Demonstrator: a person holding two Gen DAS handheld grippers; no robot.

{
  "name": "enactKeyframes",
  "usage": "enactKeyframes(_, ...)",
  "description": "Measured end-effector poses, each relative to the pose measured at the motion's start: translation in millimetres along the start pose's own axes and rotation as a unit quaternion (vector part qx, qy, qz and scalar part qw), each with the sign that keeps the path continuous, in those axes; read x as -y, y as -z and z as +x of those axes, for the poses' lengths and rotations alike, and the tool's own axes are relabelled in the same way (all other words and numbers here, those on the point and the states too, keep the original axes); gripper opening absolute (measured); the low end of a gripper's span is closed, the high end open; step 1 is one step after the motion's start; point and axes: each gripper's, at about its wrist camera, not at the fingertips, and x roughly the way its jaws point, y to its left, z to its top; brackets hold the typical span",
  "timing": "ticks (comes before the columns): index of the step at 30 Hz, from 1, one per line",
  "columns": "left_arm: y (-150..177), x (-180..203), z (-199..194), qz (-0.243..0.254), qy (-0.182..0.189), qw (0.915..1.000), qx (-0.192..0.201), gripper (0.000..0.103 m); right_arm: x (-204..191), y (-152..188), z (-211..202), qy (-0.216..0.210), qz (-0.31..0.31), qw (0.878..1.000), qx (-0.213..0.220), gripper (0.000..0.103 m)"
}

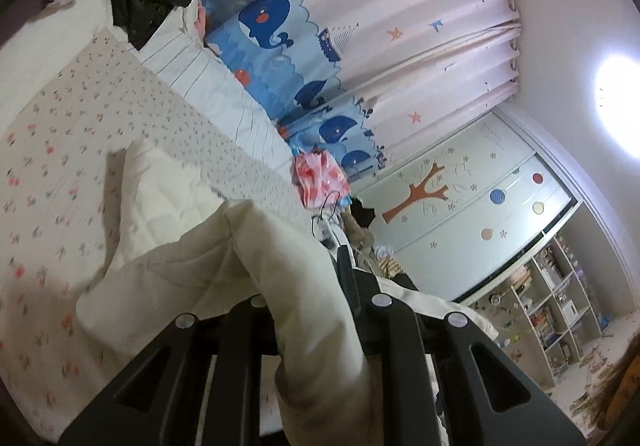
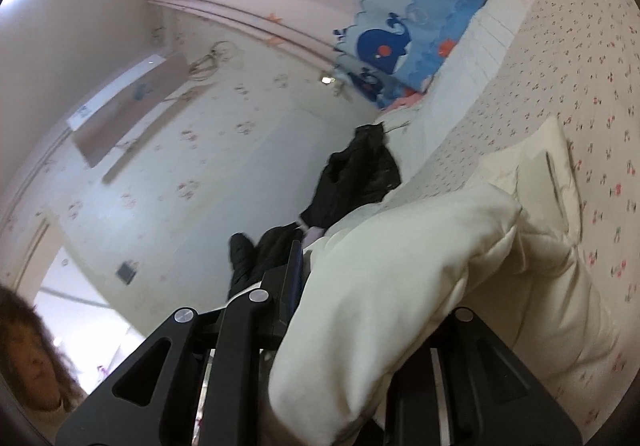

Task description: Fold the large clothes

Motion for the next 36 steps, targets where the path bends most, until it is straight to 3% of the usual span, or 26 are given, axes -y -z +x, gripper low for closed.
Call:
enactKeyframes(10,-42,-28,28,-0.023,-0.013,0.9988,0.042,0.017,28,-36,29,0.044,0.001,0.998,0.044,0.02)
enactKeyframes(18,-64,-54,57,-0.025,-0.052,0.9975,0.042,0.017,64,-57,62,0.102,0.008,0.993,0.052,0.02)
enactKeyframes(29,-66,-96,75,-0.058,-0.103,0.9913,0.059,0.017,105,-67,105,0.176,-0.01,0.984,0.041,0.021)
enactKeyframes(36,-67,-102,91,-0.047,-0.14,0.9872,0.059,0.017,130,-73,127,0.215,-0.015,0.976,0.035,0.021)
